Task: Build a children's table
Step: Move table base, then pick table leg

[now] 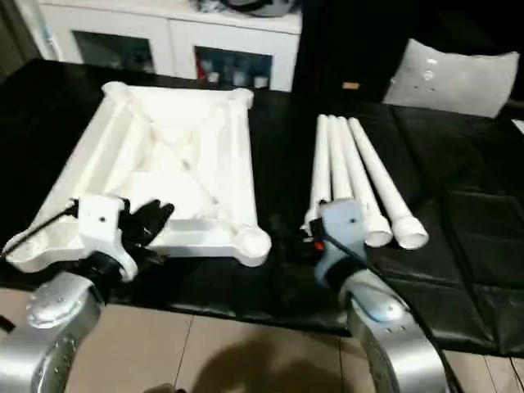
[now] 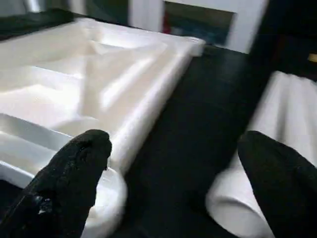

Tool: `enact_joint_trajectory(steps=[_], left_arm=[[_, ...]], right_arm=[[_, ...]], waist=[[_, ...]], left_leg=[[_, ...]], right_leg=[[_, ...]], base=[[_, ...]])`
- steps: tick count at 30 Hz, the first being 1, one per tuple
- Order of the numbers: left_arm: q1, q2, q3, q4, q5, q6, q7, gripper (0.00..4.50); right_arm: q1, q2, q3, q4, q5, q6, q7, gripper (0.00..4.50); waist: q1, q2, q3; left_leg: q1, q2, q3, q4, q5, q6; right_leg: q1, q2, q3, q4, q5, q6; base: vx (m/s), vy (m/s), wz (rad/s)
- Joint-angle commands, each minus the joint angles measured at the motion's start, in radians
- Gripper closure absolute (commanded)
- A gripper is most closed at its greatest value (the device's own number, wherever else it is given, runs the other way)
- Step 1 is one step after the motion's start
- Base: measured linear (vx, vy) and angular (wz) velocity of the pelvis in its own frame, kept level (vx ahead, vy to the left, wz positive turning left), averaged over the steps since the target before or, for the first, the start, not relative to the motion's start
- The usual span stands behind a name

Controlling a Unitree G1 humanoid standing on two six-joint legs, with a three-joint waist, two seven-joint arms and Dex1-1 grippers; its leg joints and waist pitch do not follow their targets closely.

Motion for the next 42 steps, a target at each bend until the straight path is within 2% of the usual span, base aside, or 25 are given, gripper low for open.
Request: enact_joint_trajectory(steps=[1, 2, 3, 4, 5, 6, 7, 8, 9, 10, 12, 13, 14, 15, 16, 17, 19, 21, 23, 24, 29, 31, 32, 37, 42], left_arm=[[-0.005, 0.003, -0.008, -0.024, -0.005, 0.015, 0.001, 3.52], [-0.005, 0.008, -0.014, -0.026, -0.004, 0.015, -0.002, 3.52], [-0.006, 0.012, -0.018, -0.029, -0.004, 0.017, -0.005, 3.52], [-0.006, 0.014, -0.020, -0.030, -0.005, 0.020, -0.007, 3.52], [-0.007, 0.015, -0.023, -0.031, -0.005, 0.022, -0.009, 3.52], [-0.008, 0.015, -0.024, -0.033, -0.006, 0.024, -0.011, 3.52], [-0.009, 0.015, -0.026, -0.033, -0.007, 0.027, -0.014, 3.52], [-0.010, 0.017, -0.031, -0.034, -0.008, 0.030, -0.019, 3.52], [-0.011, 0.020, -0.036, -0.036, -0.009, 0.033, -0.025, 3.52], [-0.011, 0.024, -0.046, -0.039, -0.009, 0.036, -0.030, 3.52], [-0.010, 0.026, -0.051, -0.041, -0.009, 0.038, -0.032, 3.52], [-0.010, 0.027, -0.058, -0.042, -0.010, 0.039, -0.037, 3.52], [-0.009, 0.029, -0.062, -0.043, -0.010, 0.040, -0.039, 3.52], [-0.009, 0.035, -0.076, -0.045, -0.008, 0.039, -0.047, 3.52], [-0.008, 0.035, -0.082, -0.046, -0.015, 0.037, -0.055, 3.52], [-0.007, 0.036, -0.084, -0.047, -0.016, 0.037, -0.057, 3.52], [-0.004, 0.054, -0.113, -0.053, -0.021, 0.045, -0.085, 3.52], [-0.003, 0.050, -0.114, -0.050, -0.030, 0.046, -0.089, 3.52], [-0.002, 0.047, -0.114, -0.050, -0.032, 0.047, -0.088, 3.52], [-0.001, 0.044, -0.118, -0.050, -0.025, 0.048, -0.085, 3.52], [-0.007, 0.037, -0.130, -0.035, -0.015, 0.041, -0.076, 3.52], [-0.017, 0.038, -0.132, -0.027, -0.018, 0.043, -0.074, 3.52], [-0.025, 0.042, -0.128, -0.020, -0.023, 0.050, -0.078, 3.52], [-0.027, 0.040, -0.085, -0.024, -0.116, 0.108, -0.131, 3.52], [-0.028, 0.147, -0.149, -0.078, -0.121, 0.146, -0.241, 3.08]], right_arm=[[-0.008, -0.013, 0.006, -0.008, -0.010, -0.009, 0.015, 0.00], [-0.010, -0.015, 0.012, -0.010, -0.014, -0.002, 0.018, 0.00], [-0.014, -0.017, 0.017, -0.010, -0.025, 0.002, 0.016, 0.00], [-0.018, -0.012, 0.016, -0.010, -0.026, 0.006, 0.010, 0.00], [-0.023, -0.001, 0.009, -0.010, -0.026, 0.009, -0.002, 0.00], [-0.027, 0.005, 0.004, -0.010, -0.028, 0.009, -0.012, 0.00], [-0.029, 0.018, -0.006, -0.009, -0.023, 0.014, -0.026, 0.00], [-0.034, 0.020, -0.011, -0.005, -0.026, 0.019, -0.035, 0.00], [-0.037, 0.020, -0.014, -0.002, -0.029, 0.023, -0.040, 0.00], [-0.040, 0.016, -0.016, 0.002, -0.036, 0.025, -0.042, 0.00], [-0.041, 0.015, -0.017, 0.003, -0.041, 0.029, -0.045, 0.00], [-0.043, 0.012, -0.020, 0.004, -0.050, 0.044, -0.054, 0.00], [-0.045, 0.011, -0.021, 0.005, -0.057, 0.055, -0.061, 0.00], [-0.051, 0.012, -0.031, 0.008, -0.070, 0.085, -0.082, 0.00], [-0.057, 0.014, -0.038, 0.011, -0.071, 0.100, -0.091, 0.00], [-0.058, 0.014, -0.040, 0.012, -0.072, 0.102, -0.093, 0.00], [-0.073, 0.015, -0.056, 0.005, -0.080, 0.147, -0.113, 0.00], [-0.076, 0.011, -0.058, -0.004, -0.096, 0.188, -0.134, 0.00], [-0.075, 0.011, -0.059, -0.005, -0.100, 0.199, -0.139, 0.00], [-0.068, 0.021, -0.069, -0.009, -0.088, 0.202, -0.143, 0.00], [-0.084, 0.032, -0.079, -0.021, -0.073, 0.229, -0.144, 0.00], [-0.120, 0.024, -0.079, -0.015, -0.074, 0.259, -0.136, 0.00], [-0.154, 0.014, -0.072, 0.002, -0.073, 0.303, -0.122, 0.00], [-0.249, 0.000, -0.078, 0.085, -0.047, 0.402, -0.088, 0.00], [-0.351, -0.007, -0.095, 0.192, -0.013, 0.541, -0.056, 0.00]], waist=[[-0.015, 0.009, -0.016], [-0.018, 0.010, -0.015], [0.005, -0.009, -0.015], [0.013, 0.012, -0.022], [0.016, 0.000, -0.023], [0.016, 0.020, -0.036], [-0.002, 0.045, -0.049], [-0.016, 0.052, -0.048], [-0.057, 0.052, -0.062], [-0.046, 0.052, -0.070], [-0.043, 0.046, -0.055], [-0.053, 0.024, -0.059], [-0.050, -0.013, -0.054], [-0.043, -0.040, -0.057], [-0.012, -0.048, -0.043], [-0.008, -0.055, -0.052], [-0.007, -0.037, -0.061], [-0.029, -0.001, -0.061], [-0.036, 0.008, -0.080], [-0.031, 0.005, -0.078], [-0.016, -0.010, -0.060], [-0.023, -0.008, -0.060], [-0.035, -0.011, -0.064], [-0.062, -0.014, -0.054], [-0.049, -0.013, -0.061]], left_leg=[[0.065, 0.070, -0.042, -0.079, -0.622, -0.040], [0.065, 0.067, -0.043, -0.083, -0.629, -0.039], [-0.039, 0.033, -0.058, -0.093, -0.540, 0.018], [-0.055, 0.024, -0.047, -0.073, -0.431, 0.054], [-0.053, 0.020, -0.042, -0.044, -0.344, 0.098], [-0.071, 0.028, -0.049, -0.013, -0.161, 0.152], [0.019, 0.059, -0.043, -0.046, -0.176, 0.102], [0.083, 0.098, -0.084, -0.077, -0.206, 0.094], [0.162, 0.164, -0.176, -0.107, -0.225, 0.149], [0.177, 0.161, -0.179, -0.071, -0.099, 0.240], [0.127, 0.128, -0.120, -0.079, 0.059, 0.324], [0.115, 0.109, -0.086, -0.087, 0.040, 0.364], [0.079, 0.046, -0.036, -0.074, -0.103, 0.322], [0.047, -0.001, -0.015, -0.057, -0.208, 0.276], [0.026, -0.045, -0.006, 0.047, -0.264, 0.186], [-0.008, -0.030, -0.039, 0.078, -0.180, 0.157], [-0.052, -0.014, -0.064, 0.023, 0.093, 0.072], [-0.030, 0.010, -0.059, -0.025, 0.262, 0.051], [0.006, 0.020, -0.068, -0.005, 0.455, 0.021], [0.056, 0.034, 0.009, -0.012, 0.304, -0.130], [0.043, -0.012, 0.052, -0.012, -0.194, -0.190], [0.051, 0.006, 0.049, -0.018, -0.231, -0.147], [0.011, 0.023, 0.014, -0.035, -0.158, -0.080], [0.021, 0.022, 0.007, -0.026, -0.204, -0.045], [0.020, 0.031, 0.005, -0.032, -0.156, -0.048]], right_leg=[[-0.002, -0.106, 0.046, -0.140, -0.587, -0.056], [0.015, -0.110, 0.045, -0.147, -0.591, -0.058], [0.104, -0.154, 0.022, -0.156, -0.616, -0.047], [0.126, -0.183, 0.034, -0.172, -0.664, -0.029], [0.127, -0.214, 0.032, -0.196, -0.703, -0.022], [0.160, -0.229, -0.014, -0.216, -0.623, -0.049], [0.106, -0.159, -0.007, -0.193, -0.519, -0.063], [0.064, -0.101, -0.031, -0.134, -0.363, -0.081], [-0.027, -0.050, -0.028, 0.018, -0.166, -0.046], [-0.083, -0.059, -0.007, 0.073, -0.111, 0.029], [-0.109, -0.060, -0.004, 0.113, -0.017, 0.095], [-0.111, -0.071, 0.009, 0.083, 0.062, 0.086], [-0.075, -0.101, 0.048, -0.022, 0.120, 0.038], [-0.028, -0.118, 0.087, -0.058, 0.062, 0.042], [0.016, -0.221, 0.180, -0.161, -0.484, -0.001], [0.058, -0.260, 0.196, -0.162, -0.572, -0.044], [0.071, -0.186, 0.153, -0.076, -0.054, -0.156], [0.021, -0.101, 0.088, -0.025, 0.302, -0.149], [0.009, -0.087, 0.080, -0.007, 0.527, -0.167], [-0.045, -0.024, 0.111, -0.019, 0.381, -0.132], [-0.051, 0.029, 0.187, -0.086, -0.039, -0.003], [-0.065, 0.016, 0.188, -0.096, -0.131, 0.013], [-0.025, -0.046, 0.174, -0.074, -0.067, -0.027], [-0.048, -0.053, 0.168, -0.101, -0.282, -0.065], [-0.050, -0.056, 0.152, -0.086, -0.189, -0.074]], base=[[0.030, 0.075, -0.07], [0.055, 0.073, -0.10], [0.055, 0.073, -0.10], [0.071, 0.068, 0.14], [0.100, 0.072, 0.41], [0.100, 0.072, 0.41], [0.115, 0.078, 0.46], [0.109, 0.068, 0.21], [0.109, 0.068, 0.21], [0.135, 0.051, 0.07], [0.144, 0.029, 0.12], [0.122, -0.016, 0.02], [0.101, -0.083, -0.02], [0.101, -0.083, -0.02], [0.105, -0.112, -0.02], [0.115, -0.080, -0.04], [0.110, -0.063, -0.07], [0.097, -0.010, -0.14], [0.067, 0.030, -0.06], [0.060, 0.037, -0.06], [-0.028, 0.022, -0.55], [-0.055, -0.007, -0.40], [-0.053, -0.020, -0.11], [-0.022, -0.009, 0.00], [0.000, 0.000, 0.00]])
